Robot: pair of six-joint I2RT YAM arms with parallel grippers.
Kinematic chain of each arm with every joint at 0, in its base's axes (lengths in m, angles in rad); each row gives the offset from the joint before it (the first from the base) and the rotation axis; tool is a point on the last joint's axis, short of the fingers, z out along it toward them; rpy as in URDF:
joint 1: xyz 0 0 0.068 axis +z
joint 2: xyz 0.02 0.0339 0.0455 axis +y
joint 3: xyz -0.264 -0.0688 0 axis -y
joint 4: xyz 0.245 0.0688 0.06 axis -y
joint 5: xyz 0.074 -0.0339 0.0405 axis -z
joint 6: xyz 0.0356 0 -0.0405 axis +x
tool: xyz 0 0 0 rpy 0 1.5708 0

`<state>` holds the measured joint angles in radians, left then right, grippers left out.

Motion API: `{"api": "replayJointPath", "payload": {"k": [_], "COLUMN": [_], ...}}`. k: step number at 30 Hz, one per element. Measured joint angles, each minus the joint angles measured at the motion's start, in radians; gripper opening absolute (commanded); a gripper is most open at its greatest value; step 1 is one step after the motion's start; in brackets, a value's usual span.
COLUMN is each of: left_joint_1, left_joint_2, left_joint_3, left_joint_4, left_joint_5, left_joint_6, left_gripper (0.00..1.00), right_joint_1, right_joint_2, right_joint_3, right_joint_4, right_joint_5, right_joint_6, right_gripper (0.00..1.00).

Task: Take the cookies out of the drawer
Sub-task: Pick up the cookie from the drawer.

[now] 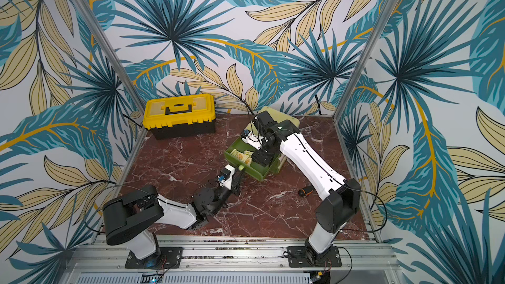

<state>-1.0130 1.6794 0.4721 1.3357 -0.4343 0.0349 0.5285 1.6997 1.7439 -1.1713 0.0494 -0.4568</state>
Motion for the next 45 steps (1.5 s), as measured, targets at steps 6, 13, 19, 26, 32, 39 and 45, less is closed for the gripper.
{"api": "replayJointPath", "payload": {"k": [6,13,19,26,32,39,45], "left_joint_1": [0.000,0.000,-0.001,-0.001,-0.001,-0.001,-0.001], "left_joint_2": [-0.011,-0.011,-0.011,-0.011,-0.011,-0.011,-0.011], "left_joint_3": [-0.006,-0.010,-0.010,-0.010,-0.010,-0.010,-0.010], "left_joint_4": [0.000,0.000,0.000,0.000,0.000,0.000,0.002], "left_joint_5": [0.000,0.000,0.000,0.000,0.000,0.000,0.000], "left_joint_6": [0.002,0.002,0.003,0.004,0.011,0.021,0.024], "left_gripper": [0.05,0.05,0.05,0.05,0.05,0.06,0.06], "right_joint_1": [0.000,0.000,0.000,0.000,0.000,0.000,0.000], "right_joint_2": [0.035,0.047,0.079,0.098,0.105,0.107,0.107], "right_joint_3": [0.000,0.004,0.014,0.014,0.014,0.014,0.014], "right_joint_4": [-0.016,-0.018,-0.023,-0.034,-0.035,-0.035,-0.035], "right_joint_5": [0.021,0.053,0.063,0.063,0.064,0.078,0.078], "right_joint_6": [-0.021,-0.038,-0.048,-0.053,-0.057,-0.060,-0.060], "right_gripper": [0.70,0.70,0.67,0.63,0.58,0.50,0.44]}}
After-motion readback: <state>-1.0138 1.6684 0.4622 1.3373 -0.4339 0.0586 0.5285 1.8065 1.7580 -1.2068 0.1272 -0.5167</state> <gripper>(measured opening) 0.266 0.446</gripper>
